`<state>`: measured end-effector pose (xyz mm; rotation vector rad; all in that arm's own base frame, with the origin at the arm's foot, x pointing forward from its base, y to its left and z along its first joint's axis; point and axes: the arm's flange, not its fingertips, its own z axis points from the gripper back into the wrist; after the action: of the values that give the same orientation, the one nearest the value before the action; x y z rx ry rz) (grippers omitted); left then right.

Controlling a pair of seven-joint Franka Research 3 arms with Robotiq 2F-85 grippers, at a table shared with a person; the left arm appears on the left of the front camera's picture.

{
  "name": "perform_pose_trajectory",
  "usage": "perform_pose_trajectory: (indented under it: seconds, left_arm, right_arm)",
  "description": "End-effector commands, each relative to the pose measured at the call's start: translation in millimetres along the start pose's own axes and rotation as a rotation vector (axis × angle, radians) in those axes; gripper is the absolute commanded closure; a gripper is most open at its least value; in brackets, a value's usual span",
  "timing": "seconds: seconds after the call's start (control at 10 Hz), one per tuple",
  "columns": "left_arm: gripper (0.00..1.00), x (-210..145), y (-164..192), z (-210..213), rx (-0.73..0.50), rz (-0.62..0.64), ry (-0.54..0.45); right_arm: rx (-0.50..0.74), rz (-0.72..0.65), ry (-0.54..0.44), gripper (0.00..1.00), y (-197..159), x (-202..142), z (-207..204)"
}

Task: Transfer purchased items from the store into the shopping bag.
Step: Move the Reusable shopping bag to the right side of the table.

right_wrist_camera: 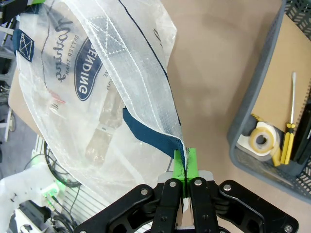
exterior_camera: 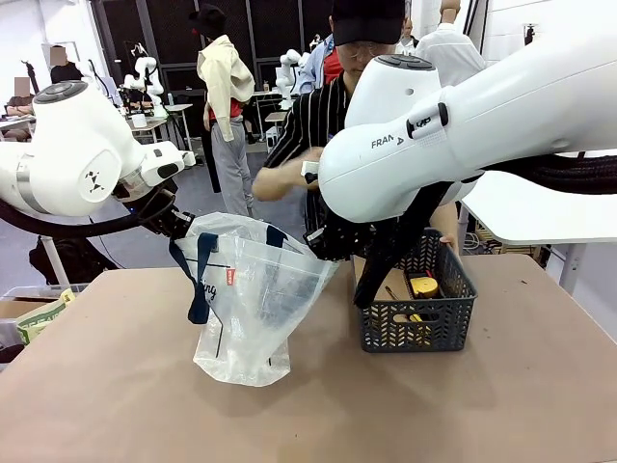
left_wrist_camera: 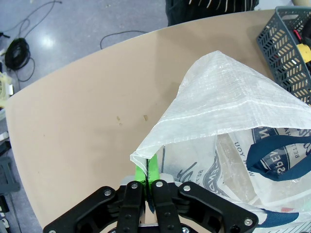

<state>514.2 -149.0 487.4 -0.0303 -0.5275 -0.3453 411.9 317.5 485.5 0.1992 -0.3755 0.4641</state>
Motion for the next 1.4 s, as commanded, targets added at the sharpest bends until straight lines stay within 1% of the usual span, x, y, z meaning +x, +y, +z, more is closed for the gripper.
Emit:
perform_pose_trajectory:
  seconds: [0.0, 1.3]
  left_arm:
    - [1.0, -3.9, 4.2, 3.0, 0.008, 0.017, 0.0]
    - [1.0, -3.9, 4.2, 3.0, 0.008, 0.017, 0.0]
  right_arm:
    - [0.003, -0.006, 0.001, 1.0, -0.7, 0.0, 0.3]
    - [0.003, -0.006, 0.001, 1.0, -0.7, 0.0, 0.3]
